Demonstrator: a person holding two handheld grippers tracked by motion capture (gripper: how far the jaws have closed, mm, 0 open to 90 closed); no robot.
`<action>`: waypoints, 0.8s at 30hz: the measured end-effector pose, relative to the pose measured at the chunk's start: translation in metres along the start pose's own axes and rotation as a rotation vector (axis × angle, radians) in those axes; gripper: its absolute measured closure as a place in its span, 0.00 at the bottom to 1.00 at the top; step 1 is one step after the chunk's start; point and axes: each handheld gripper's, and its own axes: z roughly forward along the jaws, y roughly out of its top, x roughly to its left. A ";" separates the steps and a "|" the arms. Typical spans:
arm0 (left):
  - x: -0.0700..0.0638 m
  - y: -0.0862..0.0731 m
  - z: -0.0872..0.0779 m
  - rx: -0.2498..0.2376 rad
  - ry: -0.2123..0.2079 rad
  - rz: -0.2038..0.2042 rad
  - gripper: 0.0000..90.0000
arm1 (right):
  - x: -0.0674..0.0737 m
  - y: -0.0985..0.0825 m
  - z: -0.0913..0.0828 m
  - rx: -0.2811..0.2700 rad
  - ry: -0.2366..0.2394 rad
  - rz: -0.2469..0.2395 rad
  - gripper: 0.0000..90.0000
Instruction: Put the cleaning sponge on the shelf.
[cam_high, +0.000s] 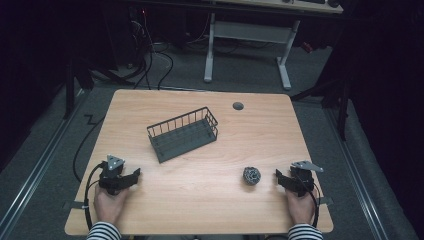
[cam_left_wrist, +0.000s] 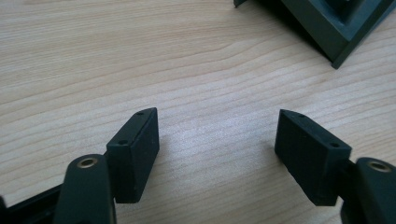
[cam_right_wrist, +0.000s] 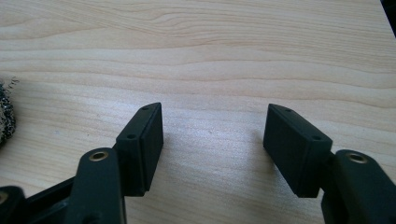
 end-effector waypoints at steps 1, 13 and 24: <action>0.000 0.000 0.000 0.000 0.000 0.000 0.34 | 0.000 0.000 0.000 0.000 0.001 -0.001 0.42; 0.000 0.000 0.000 0.002 -0.011 0.002 0.32 | 0.000 0.000 0.000 0.001 0.007 -0.004 0.40; -0.002 -0.001 -0.001 0.000 0.001 0.002 0.33 | 0.000 0.000 0.000 0.001 0.007 -0.005 0.39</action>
